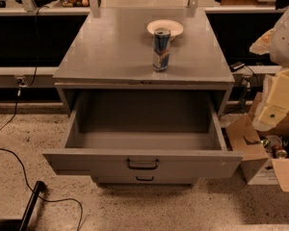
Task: Close top drawer
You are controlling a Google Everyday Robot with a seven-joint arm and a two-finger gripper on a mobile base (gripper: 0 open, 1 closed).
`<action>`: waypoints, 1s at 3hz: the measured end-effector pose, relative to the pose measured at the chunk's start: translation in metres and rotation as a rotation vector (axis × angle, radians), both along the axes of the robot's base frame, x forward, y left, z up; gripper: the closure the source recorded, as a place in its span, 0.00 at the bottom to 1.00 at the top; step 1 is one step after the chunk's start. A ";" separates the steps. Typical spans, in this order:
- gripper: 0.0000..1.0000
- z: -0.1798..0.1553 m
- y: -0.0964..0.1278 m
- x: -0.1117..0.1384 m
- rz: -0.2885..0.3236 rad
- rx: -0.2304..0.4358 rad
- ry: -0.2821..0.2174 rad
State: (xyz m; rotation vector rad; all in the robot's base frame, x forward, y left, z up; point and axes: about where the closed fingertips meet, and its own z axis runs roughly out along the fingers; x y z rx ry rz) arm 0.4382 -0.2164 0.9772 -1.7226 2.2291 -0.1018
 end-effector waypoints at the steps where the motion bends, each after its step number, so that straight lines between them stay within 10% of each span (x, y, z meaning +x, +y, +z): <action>1: 0.00 0.000 0.000 0.000 0.000 0.000 0.000; 3: 0.00 -0.046 0.026 -0.023 0.022 0.076 0.023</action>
Offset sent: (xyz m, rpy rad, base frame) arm -0.0127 0.0079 -0.0292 0.0038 0.0466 -0.0081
